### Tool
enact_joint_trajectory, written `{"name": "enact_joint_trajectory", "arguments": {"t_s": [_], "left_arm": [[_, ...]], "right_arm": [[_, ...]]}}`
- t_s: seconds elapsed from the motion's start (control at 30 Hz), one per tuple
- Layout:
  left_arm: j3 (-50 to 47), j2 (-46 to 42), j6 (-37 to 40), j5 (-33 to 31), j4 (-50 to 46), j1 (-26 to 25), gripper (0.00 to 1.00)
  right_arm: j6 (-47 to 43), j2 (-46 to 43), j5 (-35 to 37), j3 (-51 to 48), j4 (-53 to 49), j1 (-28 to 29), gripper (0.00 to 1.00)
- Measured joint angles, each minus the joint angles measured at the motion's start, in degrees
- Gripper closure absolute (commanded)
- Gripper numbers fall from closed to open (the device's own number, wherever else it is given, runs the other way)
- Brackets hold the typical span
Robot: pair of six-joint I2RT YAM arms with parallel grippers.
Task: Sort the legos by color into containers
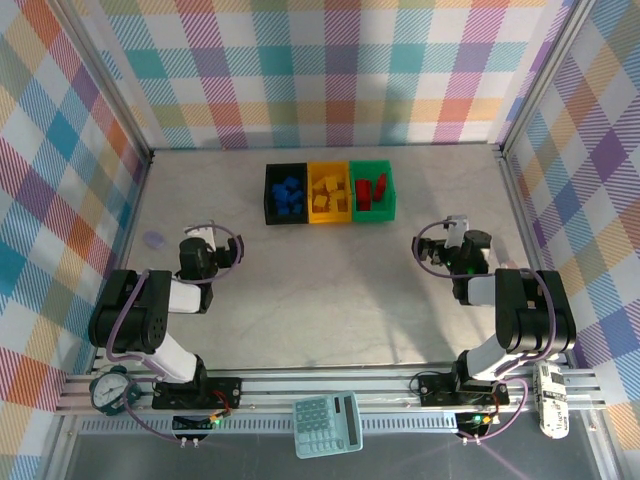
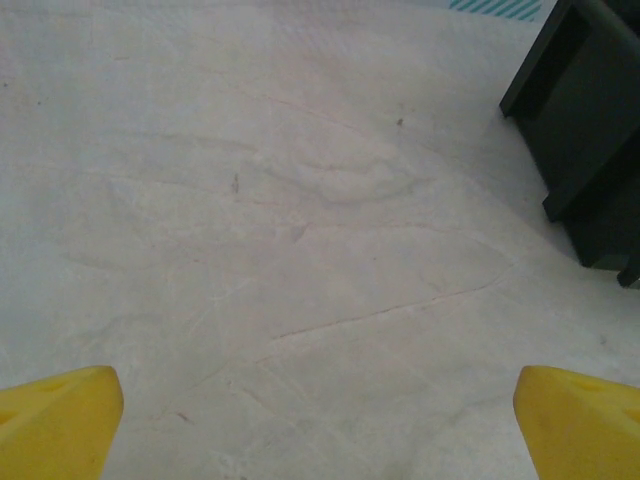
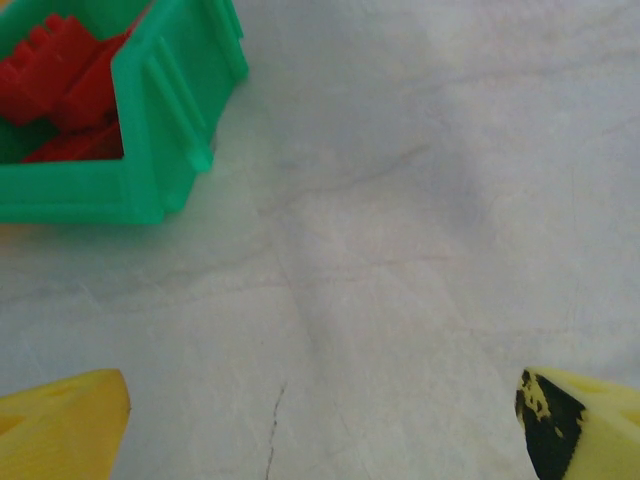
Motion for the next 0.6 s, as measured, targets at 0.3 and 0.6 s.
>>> {"name": "enact_joint_trajectory", "arguments": {"t_s": [0.3, 0.6], "left_arm": [[1.9, 0.0, 1.33, -3.17, -1.77, -2.56, 0.0], [1.92, 0.0, 2.19, -4.2, -3.1, -2.82, 0.0]], "right_arm": [[-0.42, -0.02, 0.7, 0.02, 0.44, 0.61, 0.01], [-0.57, -0.02, 0.7, 0.02, 0.57, 0.61, 0.01]]}}
